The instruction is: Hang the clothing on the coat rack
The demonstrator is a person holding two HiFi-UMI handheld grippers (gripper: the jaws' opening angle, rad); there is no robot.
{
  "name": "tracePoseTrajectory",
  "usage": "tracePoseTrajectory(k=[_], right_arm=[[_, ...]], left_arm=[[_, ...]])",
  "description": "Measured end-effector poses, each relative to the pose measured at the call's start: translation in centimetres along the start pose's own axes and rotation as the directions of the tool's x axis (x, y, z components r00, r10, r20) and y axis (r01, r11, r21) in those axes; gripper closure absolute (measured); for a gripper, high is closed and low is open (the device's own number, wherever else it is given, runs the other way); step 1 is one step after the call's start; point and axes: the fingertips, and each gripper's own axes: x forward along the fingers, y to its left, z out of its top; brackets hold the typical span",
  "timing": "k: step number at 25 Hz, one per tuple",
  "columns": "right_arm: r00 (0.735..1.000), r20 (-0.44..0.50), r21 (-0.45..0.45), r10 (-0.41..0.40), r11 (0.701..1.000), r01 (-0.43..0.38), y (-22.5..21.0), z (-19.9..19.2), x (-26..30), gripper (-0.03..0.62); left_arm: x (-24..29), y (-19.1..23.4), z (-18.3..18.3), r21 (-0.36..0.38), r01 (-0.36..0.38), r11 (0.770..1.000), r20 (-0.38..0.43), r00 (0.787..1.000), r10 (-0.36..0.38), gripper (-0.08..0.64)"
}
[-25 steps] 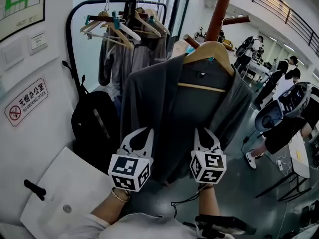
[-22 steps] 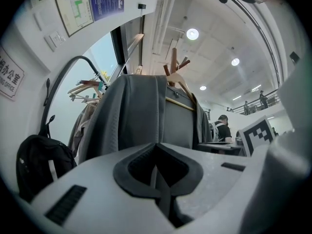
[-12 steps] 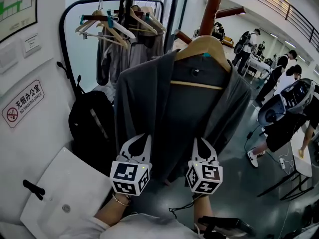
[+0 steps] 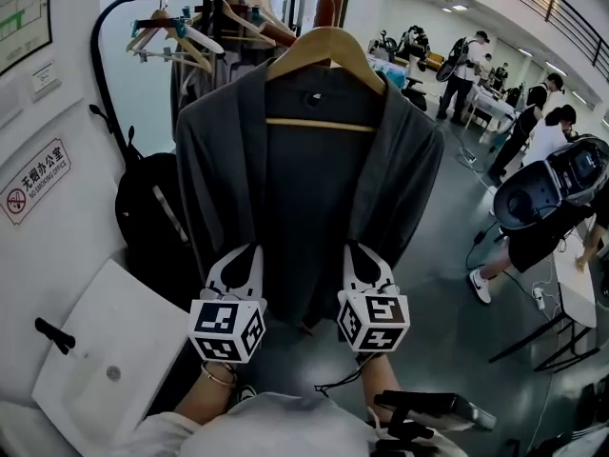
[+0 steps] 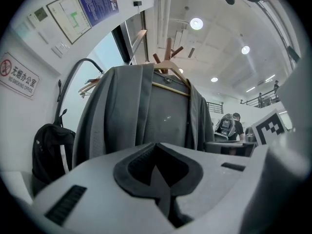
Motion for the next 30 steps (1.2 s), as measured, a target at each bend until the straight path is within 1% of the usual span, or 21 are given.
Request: tracePoseTrajectory(k=[5, 8, 10, 15, 19, 24, 30], right_arm=[[0.999, -0.031, 0.027, 0.021, 0.999, -0.02, -0.6, -1.5, -1.4, 0.568], [0.998, -0.059, -0.027, 0.016, 0.999, -0.018, -0.9, -1.9, -2.1, 0.569], [0.998, -0.06, -0.06, 0.019, 0.998, -0.023, -1.0, -1.6, -2.3, 0.569], [0.998, -0.052, -0.06, 0.032, 0.998, -0.036, -0.7, -1.3, -2.4, 0.569], [0.998, -0.052, -0.071, 0.042, 0.996, -0.046, -0.1, -1.4, -2.3, 0.569], [0.999, -0.04, -0.097, 0.033, 0.995, -0.037, 0.4, -0.9, -2.0, 0.569], [0.999, -0.041, -0.092, 0.025, 0.995, -0.029, 0.7, -1.0, -1.7, 0.57]], left_arm=[[-1.1, -1.1, -1.2, -0.012, -0.052, 0.999, -0.023, 0.998, 0.052, 0.552], [-1.5, -1.5, -1.6, -0.038, -0.072, 0.997, -0.028, 0.997, 0.071, 0.552], [-1.6, -1.8, -1.3, -0.039, -0.08, 0.996, -0.018, 0.997, 0.079, 0.552], [-1.9, -2.3, -0.5, -0.022, -0.083, 0.996, 0.001, 0.997, 0.083, 0.552], [-2.1, -1.8, -0.5, -0.022, -0.091, 0.996, 0.004, 0.996, 0.092, 0.552], [-2.0, -1.3, -0.3, -0.017, -0.089, 0.996, 0.002, 0.996, 0.089, 0.552], [-2.0, -0.6, 0.0, -0.015, -0.085, 0.996, 0.008, 0.996, 0.085, 0.552]])
